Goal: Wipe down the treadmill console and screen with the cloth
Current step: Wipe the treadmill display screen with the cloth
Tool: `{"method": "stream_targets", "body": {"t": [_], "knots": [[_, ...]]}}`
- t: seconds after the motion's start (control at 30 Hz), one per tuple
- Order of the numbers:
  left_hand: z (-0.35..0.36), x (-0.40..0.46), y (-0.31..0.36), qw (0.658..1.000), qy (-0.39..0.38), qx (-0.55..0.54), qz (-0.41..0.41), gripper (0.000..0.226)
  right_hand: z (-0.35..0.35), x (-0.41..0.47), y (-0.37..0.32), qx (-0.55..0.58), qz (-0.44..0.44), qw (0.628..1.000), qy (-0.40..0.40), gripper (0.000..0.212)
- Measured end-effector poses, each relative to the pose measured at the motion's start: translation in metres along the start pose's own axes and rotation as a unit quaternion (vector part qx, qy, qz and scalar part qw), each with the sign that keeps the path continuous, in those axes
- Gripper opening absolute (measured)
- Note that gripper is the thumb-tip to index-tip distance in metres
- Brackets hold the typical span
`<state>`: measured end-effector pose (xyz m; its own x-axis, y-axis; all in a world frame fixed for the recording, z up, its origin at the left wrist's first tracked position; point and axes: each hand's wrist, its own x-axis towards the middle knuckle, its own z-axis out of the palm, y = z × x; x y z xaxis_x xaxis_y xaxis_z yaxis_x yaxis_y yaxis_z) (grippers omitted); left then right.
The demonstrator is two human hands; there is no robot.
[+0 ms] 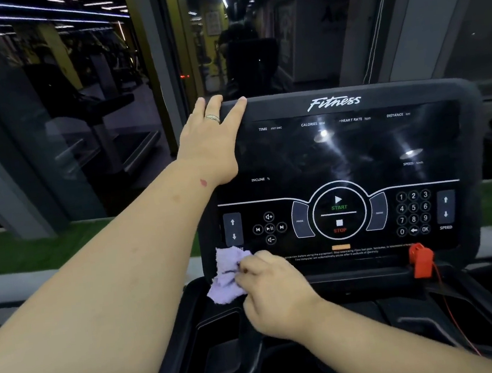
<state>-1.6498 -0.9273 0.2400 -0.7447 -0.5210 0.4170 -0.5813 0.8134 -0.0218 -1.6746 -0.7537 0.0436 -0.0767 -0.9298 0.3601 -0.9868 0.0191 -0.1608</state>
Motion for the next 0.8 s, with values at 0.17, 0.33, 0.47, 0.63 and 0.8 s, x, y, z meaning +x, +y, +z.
{"method": "stream_targets", "body": {"t": [0.17, 0.33, 0.47, 0.63, 0.8], "knots": [[0.001, 0.000, -0.001, 1.000, -0.006, -0.001, -0.004, 0.117, -0.025, -0.038, 0.044, -0.055, 0.025, 0.998, 0.008, 0.033], [0.000, -0.006, 0.019, 1.000, -0.016, 0.009, -0.021, 0.116, 0.004, -0.015, 0.002, -0.018, 0.048, 0.997, 0.052, 0.025], [0.008, -0.012, 0.028, 0.999, -0.044, -0.001, -0.023, 0.126, -0.005, -0.027, 0.032, -0.045, -0.007, 0.998, 0.037, 0.021], [0.019, -0.022, 0.043, 0.999, -0.048, -0.007, -0.026, 0.140, -0.014, -0.047, 0.053, -0.031, 0.092, 0.993, 0.063, 0.025], [0.026, -0.025, 0.061, 0.998, -0.048, 0.001, -0.052, 0.144, -0.001, -0.026, 0.024, 0.003, 0.037, 0.999, 0.021, 0.026]]}}
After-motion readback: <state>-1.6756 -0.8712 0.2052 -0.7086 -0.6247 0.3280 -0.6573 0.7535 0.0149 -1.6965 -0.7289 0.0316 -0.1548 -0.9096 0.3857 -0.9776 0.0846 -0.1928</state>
